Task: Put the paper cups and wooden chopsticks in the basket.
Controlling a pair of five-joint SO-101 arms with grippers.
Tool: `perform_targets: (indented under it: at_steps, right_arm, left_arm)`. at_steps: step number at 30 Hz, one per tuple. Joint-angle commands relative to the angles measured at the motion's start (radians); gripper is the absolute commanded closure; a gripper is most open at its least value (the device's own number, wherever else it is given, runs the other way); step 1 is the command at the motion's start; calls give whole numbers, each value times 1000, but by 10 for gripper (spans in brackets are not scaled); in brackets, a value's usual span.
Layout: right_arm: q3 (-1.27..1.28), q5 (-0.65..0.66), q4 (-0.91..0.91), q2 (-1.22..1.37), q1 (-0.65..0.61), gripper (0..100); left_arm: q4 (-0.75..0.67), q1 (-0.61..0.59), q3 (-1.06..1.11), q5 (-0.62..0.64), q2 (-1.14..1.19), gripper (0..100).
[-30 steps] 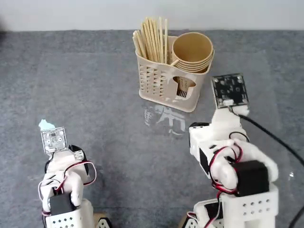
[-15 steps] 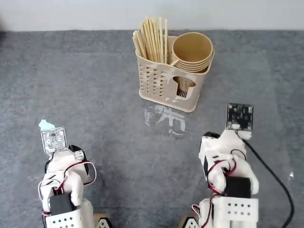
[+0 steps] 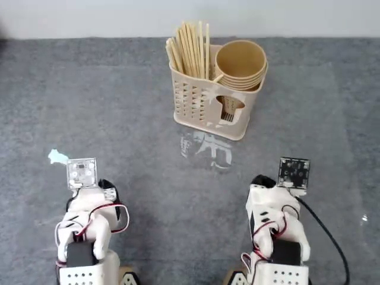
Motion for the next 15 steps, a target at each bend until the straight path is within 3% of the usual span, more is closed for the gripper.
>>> perform_targets:
  at_steps: [1,8,15]
  right_arm:
    - [15,-6,36,-19,-10,990]
    - [15,-3,137,-16,-2,990]
    - [15,0,262,-8,-10,990]
  left_arm:
    - [-17,15,-8,-6,-14,988]
    - [-15,21,-8,-9,-12,988]
    - [78,21,-8,-11,-12,988]
